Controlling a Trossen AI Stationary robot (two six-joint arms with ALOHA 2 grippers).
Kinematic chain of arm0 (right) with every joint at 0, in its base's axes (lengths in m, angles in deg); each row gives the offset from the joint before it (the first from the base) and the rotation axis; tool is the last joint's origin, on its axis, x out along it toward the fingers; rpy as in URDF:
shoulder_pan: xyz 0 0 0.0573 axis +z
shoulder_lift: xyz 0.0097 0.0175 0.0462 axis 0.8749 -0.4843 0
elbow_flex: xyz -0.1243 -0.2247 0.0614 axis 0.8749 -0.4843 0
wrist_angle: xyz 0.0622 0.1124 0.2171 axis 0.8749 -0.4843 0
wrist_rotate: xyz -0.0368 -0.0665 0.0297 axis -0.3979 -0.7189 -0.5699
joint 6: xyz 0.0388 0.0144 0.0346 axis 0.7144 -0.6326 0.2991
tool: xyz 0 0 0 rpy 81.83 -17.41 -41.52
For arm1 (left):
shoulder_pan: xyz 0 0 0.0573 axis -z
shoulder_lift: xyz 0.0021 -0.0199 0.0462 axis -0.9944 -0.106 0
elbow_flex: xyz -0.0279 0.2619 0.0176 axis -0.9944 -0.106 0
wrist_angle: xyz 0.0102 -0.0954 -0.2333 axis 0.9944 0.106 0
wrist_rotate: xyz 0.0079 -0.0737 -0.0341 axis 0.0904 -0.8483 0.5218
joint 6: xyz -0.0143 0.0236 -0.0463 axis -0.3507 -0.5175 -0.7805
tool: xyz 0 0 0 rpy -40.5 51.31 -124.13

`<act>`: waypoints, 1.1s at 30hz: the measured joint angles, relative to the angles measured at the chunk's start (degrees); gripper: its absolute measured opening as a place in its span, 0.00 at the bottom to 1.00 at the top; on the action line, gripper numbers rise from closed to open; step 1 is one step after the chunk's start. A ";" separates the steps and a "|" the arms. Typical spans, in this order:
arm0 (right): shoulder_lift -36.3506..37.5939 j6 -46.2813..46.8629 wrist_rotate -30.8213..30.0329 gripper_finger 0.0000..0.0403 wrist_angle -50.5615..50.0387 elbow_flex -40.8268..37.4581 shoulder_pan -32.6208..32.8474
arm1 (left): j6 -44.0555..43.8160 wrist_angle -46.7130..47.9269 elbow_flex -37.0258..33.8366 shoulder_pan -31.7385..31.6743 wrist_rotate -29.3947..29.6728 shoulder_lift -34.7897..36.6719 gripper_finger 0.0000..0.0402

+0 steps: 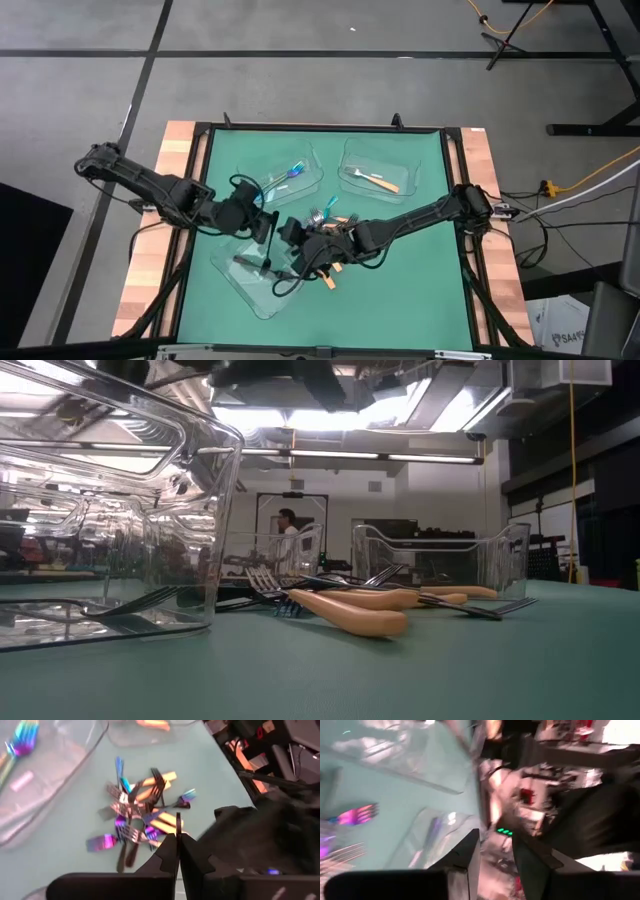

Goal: Sort silverware by color (type)
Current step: Put the black fork into the bottom transparent bin

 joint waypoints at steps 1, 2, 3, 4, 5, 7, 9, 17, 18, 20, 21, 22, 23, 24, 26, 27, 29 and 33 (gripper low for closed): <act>0.08 1.34 -0.17 0.27 -1.78 0.00 0.00 | 0.78 0.02 0.00 1.20 1.89 0.00 0.01; 0.23 2.77 -0.04 0.27 -3.32 0.00 0.02 | 1.62 0.00 0.00 2.49 3.89 0.00 0.00; 0.64 4.31 0.08 0.27 -5.17 0.00 0.00 | 2.40 -0.06 0.00 3.95 5.83 0.00 0.00; 1.23 5.98 0.13 0.27 -7.59 0.00 0.00 | 2.84 -0.08 0.00 5.41 7.73 0.00 0.00; 1.69 7.78 0.15 0.27 -9.41 -0.02 0.00 | 3.26 -0.07 0.00 6.83 9.72 0.00 0.00; 2.72 11.57 -0.03 0.27 -12.20 0.00 0.00 | 3.80 -0.18 0.00 9.78 13.94 0.00 0.00; 3.36 15.34 -0.32 0.27 -15.34 0.00 0.00 | 3.90 -0.97 -0.68 12.57 19.13 0.04 0.00; 4.61 21.61 -4.34 0.27 -21.29 0.00 -0.02 | -1.82 -11.31 -10.62 21.01 29.75 0.02 0.00; 4.60 21.63 -4.27 0.27 -21.42 0.00 -0.02 | -1.23 -14.12 -12.41 21.54 30.29 0.02 0.00; 4.60 21.66 -3.55 0.27 -21.45 0.00 -0.02 | 0.92 -20.46 -15.78 22.30 30.88 0.02 0.00; 4.60 21.66 -3.05 0.27 -21.40 0.00 -0.02 | 2.24 -23.35 -17.47 22.58 30.88 0.02 0.00; 4.60 21.66 -2.40 0.27 -21.40 0.00 -0.02 | 3.90 -26.21 -19.12 22.67 30.91 0.02 0.00; 4.58 21.68 -2.34 0.27 -21.30 -0.02 -0.02 | 5.76 -28.96 -20.44 22.69 30.85 0.02 0.00; 4.58 21.68 -2.36 0.27 -21.08 -0.02 -0.02 | 7.87 -31.89 -21.82 22.67 30.81 0.02 0.00; 4.58 21.68 -2.36 0.27 -20.77 -0.02 -0.02 | 12.04 -36.60 -23.94 22.65 30.63 0.02 0.00; 4.58 21.68 -2.35 0.27 -20.78 -0.02 -0.08 | 13.70 -38.44 -24.66 22.65 30.40 0.02 0.00; 4.56 21.67 -2.34 0.27 -20.84 -0.02 -0.14 | 14.88 -42.28 -25.82 22.65 30.23 0.02 0.00; 4.56 21.90 -2.36 0.27 -20.81 -0.02 -0.44 | 14.57 -47.09 -27.73 22.60 31.89 -0.18 0.00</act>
